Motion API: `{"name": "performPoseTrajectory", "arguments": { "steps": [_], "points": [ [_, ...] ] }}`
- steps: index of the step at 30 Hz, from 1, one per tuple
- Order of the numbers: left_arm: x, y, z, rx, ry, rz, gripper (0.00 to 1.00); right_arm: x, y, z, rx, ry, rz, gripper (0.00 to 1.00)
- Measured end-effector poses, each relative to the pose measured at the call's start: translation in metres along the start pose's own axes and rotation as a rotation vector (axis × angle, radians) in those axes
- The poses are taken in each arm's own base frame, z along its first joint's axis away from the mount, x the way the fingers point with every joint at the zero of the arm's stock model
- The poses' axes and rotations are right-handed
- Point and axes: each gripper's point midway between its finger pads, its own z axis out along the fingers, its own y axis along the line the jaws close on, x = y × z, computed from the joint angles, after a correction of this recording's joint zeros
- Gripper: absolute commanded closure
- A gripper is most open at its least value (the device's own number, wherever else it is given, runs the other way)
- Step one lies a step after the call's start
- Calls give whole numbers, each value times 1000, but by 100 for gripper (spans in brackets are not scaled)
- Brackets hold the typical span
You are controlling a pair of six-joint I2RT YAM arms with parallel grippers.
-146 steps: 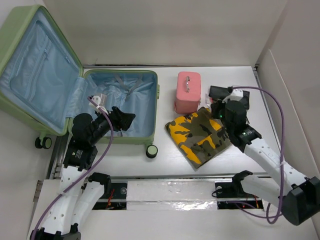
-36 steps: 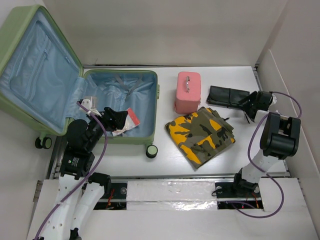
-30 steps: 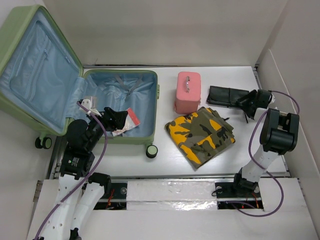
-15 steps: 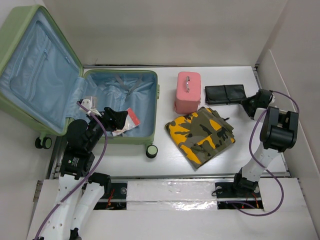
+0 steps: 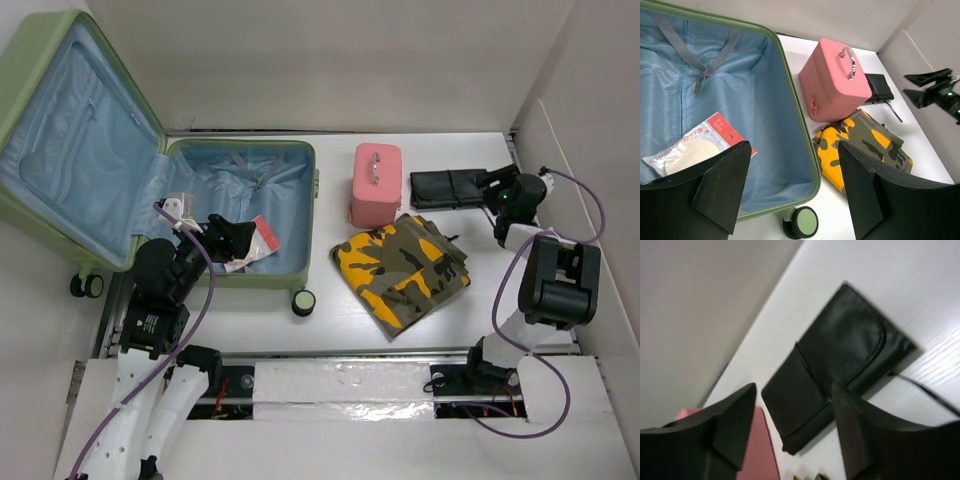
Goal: Pack the luggage
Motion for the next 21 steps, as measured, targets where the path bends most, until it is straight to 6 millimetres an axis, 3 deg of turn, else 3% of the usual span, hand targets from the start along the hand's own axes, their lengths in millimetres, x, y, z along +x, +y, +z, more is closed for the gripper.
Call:
{"name": "performPoseTrajectory", "arguments": {
  "steps": [1,6,9,12,15,16,19,21],
  "points": [
    [0,0,0,0,0,0,32,12,-2,4,6,26,8,22],
    [0,0,0,0,0,0,32,78,-35,23,111,203,26,11],
    [0,0,0,0,0,0,32,94,-42,34,146,250,46,11],
    [0,0,0,0,0,0,32,93,-34,47,141,249,82,12],
    [0,0,0,0,0,0,32,94,-31,58,157,238,123,23],
    [0,0,0,0,0,0,32,95,-31,61,168,233,134,39],
    [0,0,0,-1,1,0,32,103,-36,68,198,230,167,66],
    [1,1,1,-2,3,-1,32,110,-42,73,212,234,197,77]
  ]
}}
